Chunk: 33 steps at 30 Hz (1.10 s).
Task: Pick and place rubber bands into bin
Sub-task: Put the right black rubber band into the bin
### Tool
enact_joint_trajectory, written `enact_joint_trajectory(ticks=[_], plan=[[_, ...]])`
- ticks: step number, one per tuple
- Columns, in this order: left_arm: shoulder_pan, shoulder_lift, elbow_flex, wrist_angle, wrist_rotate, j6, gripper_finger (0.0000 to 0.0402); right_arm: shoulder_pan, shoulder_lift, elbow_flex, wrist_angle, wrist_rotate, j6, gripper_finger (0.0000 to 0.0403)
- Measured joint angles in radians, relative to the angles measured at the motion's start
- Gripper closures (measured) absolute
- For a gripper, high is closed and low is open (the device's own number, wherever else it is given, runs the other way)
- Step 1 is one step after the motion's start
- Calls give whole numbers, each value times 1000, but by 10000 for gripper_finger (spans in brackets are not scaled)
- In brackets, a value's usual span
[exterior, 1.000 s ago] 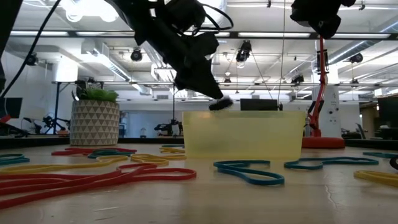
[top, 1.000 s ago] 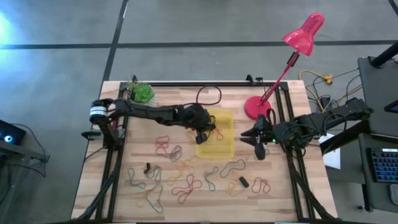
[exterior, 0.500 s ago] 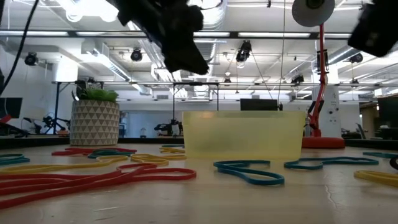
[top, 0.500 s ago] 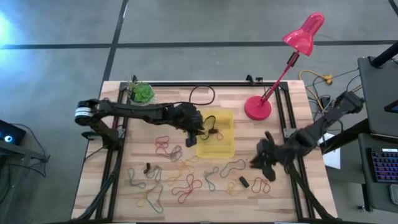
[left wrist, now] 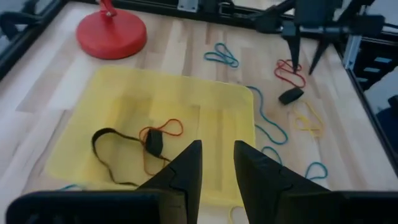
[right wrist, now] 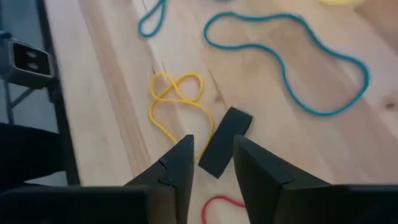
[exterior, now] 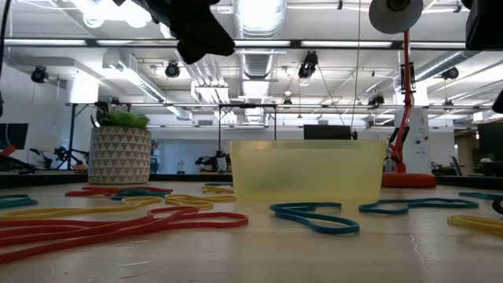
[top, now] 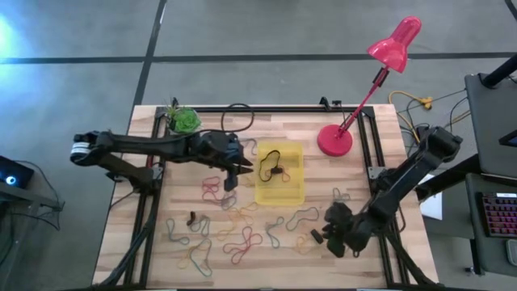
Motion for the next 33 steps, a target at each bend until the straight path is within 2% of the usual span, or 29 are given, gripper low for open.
enact_joint_trajectory(ticks=[6,12,33], plan=[[0,-35,-41,-3,-26,-18,324,0,95,47,-5,-27,16,241],[0,-41,-52,2,-35,-26,324,0,166,63,-5,-48,31,214],[0,-43,-73,54,-34,-26,324,-37,247,62,-4,-55,64,211]])
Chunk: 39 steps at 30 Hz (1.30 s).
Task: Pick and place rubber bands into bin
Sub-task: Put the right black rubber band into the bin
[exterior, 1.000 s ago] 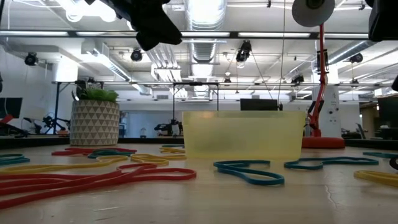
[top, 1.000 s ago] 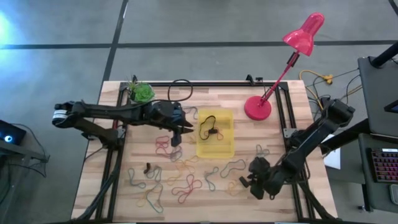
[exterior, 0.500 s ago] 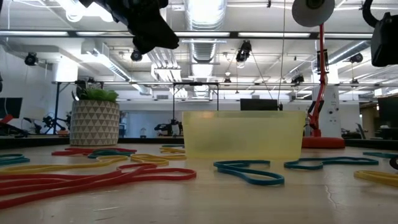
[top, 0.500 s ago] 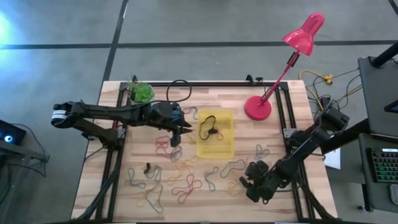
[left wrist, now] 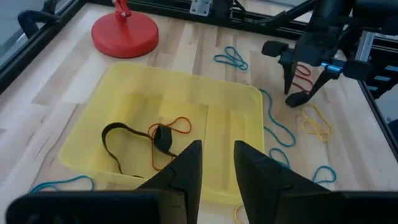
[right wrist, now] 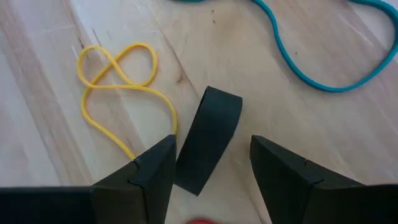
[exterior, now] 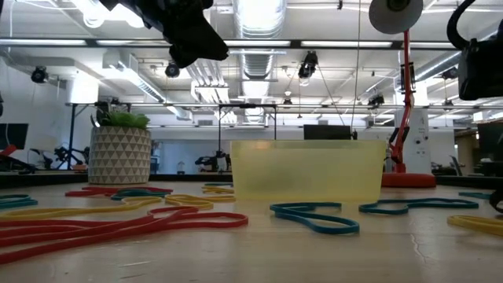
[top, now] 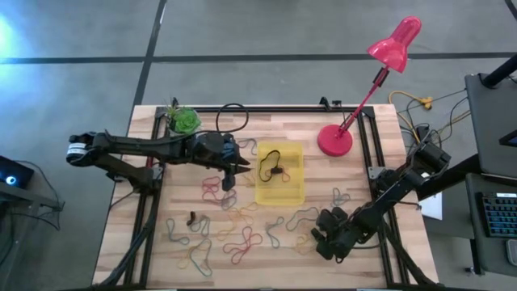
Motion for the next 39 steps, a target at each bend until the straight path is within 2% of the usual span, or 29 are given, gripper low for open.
enact_joint_trajectory(ticks=[6,16,18,30,39], plan=[[0,-2,-3,-2,0,-1,324,-1,-17,-1,-6,5,-21,244],[0,-2,-5,12,0,-2,324,-1,-53,20,-6,10,-99,377],[0,-2,-5,12,0,-2,324,-1,-63,23,-6,10,-110,389],[0,-2,-5,20,0,-1,324,-4,-88,26,-10,26,-123,390],[0,-2,-5,20,0,-1,324,-5,-88,27,-26,3,-89,335]])
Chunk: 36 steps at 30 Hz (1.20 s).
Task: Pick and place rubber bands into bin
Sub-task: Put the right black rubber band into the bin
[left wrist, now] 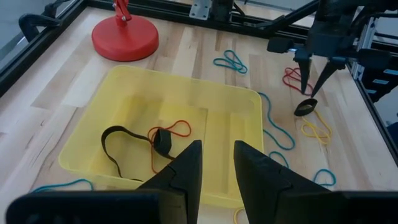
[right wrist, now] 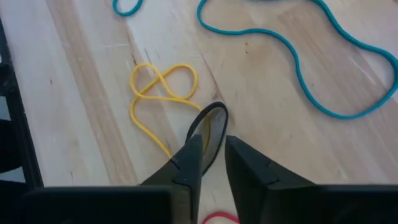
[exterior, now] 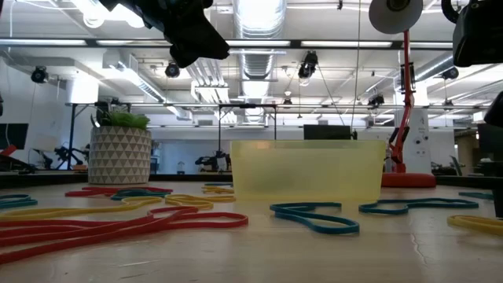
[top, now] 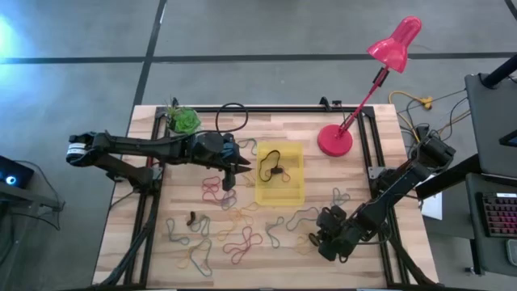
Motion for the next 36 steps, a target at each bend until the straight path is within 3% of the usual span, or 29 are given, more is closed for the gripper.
enact_joint_trajectory(ticks=[8,36], plan=[[0,-2,2,40,0,0,324,0,0,0,-2,-1,9,305],[-6,-2,-4,76,24,-25,324,0,0,-1,2,-47,-14,277]])
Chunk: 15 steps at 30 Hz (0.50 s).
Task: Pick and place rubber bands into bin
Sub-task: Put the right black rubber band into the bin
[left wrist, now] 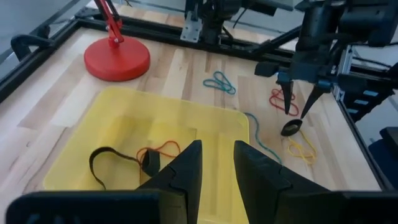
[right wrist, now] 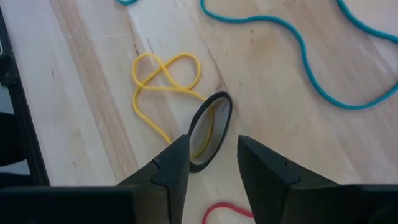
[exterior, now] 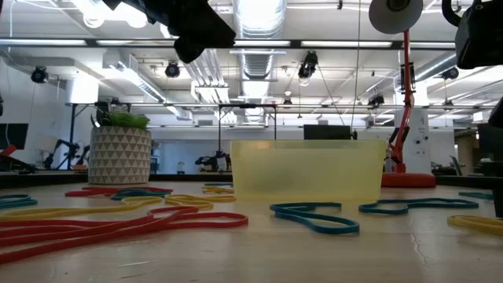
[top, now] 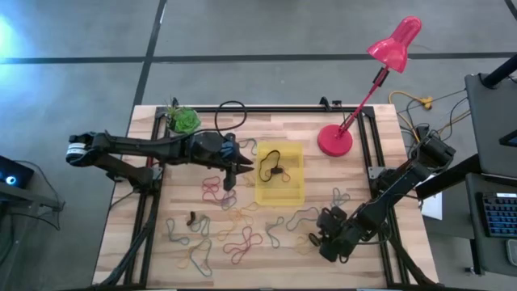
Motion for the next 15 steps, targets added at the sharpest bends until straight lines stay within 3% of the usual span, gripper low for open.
enact_joint_trajectory(ticks=[15], plan=[[-6,0,-10,2,0,-5,324,-1,88,2,55,-57,-45,266]])
